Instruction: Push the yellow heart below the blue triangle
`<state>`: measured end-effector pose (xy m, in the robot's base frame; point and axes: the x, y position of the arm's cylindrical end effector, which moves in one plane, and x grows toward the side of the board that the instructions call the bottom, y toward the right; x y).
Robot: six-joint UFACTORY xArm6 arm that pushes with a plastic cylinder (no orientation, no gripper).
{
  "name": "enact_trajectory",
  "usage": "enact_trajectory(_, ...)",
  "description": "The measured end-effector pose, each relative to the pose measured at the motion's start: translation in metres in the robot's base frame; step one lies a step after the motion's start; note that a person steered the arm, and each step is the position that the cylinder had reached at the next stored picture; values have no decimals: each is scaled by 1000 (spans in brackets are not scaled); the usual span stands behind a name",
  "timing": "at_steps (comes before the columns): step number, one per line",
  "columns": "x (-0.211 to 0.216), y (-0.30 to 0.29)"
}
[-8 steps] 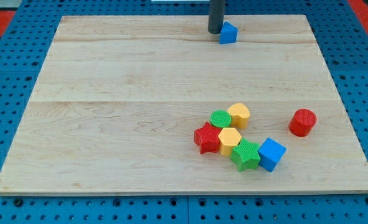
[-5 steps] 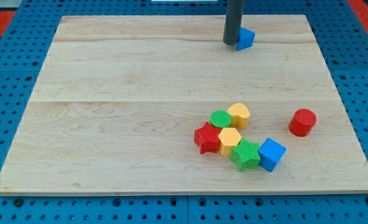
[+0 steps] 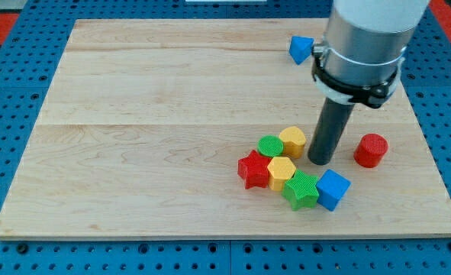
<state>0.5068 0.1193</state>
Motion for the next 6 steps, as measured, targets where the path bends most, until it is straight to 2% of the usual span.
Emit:
enact_trajectory(3, -14, -15)
enact_trajectory(4, -36, -22)
enact_trajectory(6, -46, -57)
